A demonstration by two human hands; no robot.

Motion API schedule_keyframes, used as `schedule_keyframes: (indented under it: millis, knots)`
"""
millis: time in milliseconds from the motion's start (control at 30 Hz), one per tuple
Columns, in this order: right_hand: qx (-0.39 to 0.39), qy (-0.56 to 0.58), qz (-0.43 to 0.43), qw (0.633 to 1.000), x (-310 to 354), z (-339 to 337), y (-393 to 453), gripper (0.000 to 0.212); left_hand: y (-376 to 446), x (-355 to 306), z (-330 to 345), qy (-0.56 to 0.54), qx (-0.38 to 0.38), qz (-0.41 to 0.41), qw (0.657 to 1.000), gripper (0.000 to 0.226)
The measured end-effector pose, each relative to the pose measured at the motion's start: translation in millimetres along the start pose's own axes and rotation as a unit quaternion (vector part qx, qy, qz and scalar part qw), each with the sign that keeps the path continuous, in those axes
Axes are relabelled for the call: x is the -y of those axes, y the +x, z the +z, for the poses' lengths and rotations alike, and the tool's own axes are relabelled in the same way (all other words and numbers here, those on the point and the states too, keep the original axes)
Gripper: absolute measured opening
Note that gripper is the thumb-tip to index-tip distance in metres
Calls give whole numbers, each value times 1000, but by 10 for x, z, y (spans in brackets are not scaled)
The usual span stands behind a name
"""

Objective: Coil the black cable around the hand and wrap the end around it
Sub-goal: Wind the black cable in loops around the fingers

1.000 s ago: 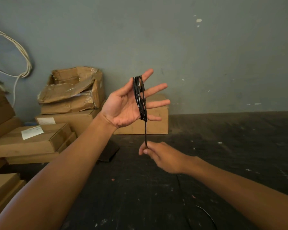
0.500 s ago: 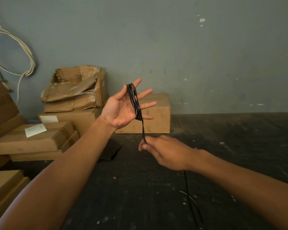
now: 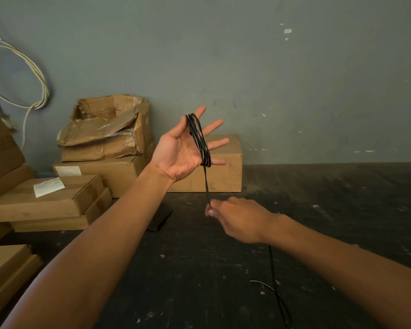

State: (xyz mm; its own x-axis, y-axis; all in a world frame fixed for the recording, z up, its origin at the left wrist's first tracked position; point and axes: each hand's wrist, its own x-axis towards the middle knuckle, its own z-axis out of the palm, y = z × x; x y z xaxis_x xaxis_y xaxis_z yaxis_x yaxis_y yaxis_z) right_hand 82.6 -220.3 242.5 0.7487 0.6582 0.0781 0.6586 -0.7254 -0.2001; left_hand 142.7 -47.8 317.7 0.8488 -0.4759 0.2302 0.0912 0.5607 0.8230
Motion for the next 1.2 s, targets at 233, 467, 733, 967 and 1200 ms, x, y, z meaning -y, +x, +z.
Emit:
schedule_keyframes:
  millis: [233,467,733,967,1200]
  knots:
    - [-35,-20,-32,999,187,-456,-113,33,-15,164,-212,-2,-56,-14,998,46]
    - [-71,-61,-13,996,86,-918,-78,23,-118,364,-283,69,-8,-96,993,48]
    - [-106,-74,5,992,-42,-1177,-9,17,-327,451,-299,101,61,-192,974,52]
    - [-131,-80,-7,988,-38,-1290,9,13,-447,415,-196,131,159,-266,942,59]
    - [-143,-9,-28,989,-187,-1174,62,19,-506,265,-61,122,229,-268,928,58]
